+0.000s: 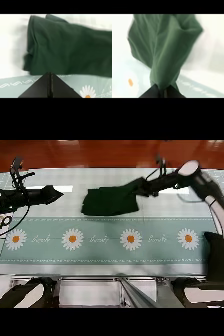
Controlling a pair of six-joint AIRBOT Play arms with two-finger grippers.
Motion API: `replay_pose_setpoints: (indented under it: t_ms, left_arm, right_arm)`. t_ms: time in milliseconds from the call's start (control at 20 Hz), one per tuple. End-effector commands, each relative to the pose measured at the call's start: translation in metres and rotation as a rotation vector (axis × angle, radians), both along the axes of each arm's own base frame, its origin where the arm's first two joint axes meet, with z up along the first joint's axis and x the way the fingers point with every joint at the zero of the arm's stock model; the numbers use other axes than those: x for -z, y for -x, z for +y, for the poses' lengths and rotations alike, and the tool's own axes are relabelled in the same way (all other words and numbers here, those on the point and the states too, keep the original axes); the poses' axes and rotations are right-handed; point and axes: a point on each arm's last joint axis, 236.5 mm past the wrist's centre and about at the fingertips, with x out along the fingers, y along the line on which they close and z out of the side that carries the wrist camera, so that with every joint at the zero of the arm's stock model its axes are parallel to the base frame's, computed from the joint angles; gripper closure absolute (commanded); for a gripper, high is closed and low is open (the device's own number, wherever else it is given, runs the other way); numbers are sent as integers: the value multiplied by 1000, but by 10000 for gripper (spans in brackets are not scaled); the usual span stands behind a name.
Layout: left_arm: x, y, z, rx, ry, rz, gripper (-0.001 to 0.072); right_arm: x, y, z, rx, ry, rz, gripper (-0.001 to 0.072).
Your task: Fold the shirts.
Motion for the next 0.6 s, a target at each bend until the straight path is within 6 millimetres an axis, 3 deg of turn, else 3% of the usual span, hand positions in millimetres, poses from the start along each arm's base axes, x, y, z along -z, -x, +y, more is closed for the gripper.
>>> replay_pose_setpoints:
  t_ms: [0,250,400,550]
  left_arm:
    - [-1,-2,1,-8,-2,-9,689]
    - [-1,-2,1,-8,-1,-7,689]
    - [-1,-2,1,-13,3,-3,689]
    - [-1,-2,1,-13,3,-4,689]
  right_arm:
    - [-56,-19,-43,43,139,-75,690]
    - [-127,-20,-119,144,214,-140,690]
    - [-164,-11,-185,273,238,-181,690]
    - [-188,9,-257,435,243,-200,690]
